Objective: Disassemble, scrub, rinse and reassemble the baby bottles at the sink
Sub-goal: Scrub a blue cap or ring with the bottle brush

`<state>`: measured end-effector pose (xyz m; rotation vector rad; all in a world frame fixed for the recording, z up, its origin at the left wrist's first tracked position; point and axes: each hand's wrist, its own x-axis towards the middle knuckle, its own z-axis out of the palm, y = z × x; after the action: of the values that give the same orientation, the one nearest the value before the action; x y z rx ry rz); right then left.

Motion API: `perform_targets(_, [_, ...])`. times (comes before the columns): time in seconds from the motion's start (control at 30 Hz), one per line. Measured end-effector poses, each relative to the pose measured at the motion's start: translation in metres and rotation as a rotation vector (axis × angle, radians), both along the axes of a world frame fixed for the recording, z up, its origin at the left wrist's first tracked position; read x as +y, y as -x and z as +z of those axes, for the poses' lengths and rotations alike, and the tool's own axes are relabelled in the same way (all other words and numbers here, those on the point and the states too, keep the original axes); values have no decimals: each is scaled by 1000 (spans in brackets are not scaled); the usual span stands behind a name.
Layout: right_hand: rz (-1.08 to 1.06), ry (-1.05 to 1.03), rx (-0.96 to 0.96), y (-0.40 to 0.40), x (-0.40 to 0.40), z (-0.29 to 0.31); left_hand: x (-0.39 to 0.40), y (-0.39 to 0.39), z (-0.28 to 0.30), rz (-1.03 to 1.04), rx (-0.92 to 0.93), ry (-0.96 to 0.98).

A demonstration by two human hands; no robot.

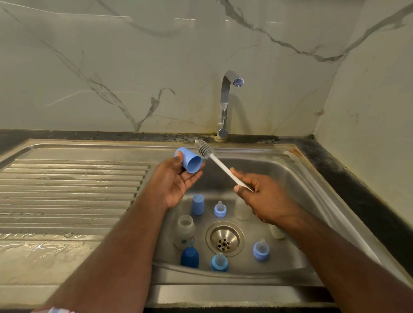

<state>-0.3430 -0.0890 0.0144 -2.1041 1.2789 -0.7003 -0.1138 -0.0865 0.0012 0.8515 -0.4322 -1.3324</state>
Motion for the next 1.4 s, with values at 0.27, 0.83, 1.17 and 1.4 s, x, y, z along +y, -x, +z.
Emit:
perform_targets(0.27, [45,163,328,7,7,5,-5,-9,-6,125,-3,-109])
perform_targets(0.83, [54,-59,40,-5,14,6,-6,-9,-6,94,-122,-18])
perform_targets(1.17, [138,-414,-58,-6,20,18,-5,-5,-8,36,-195,-10])
perform_targets(1.4, [10,-128,31,-8,17,8,-3,-3,-8,25,-177,-8])
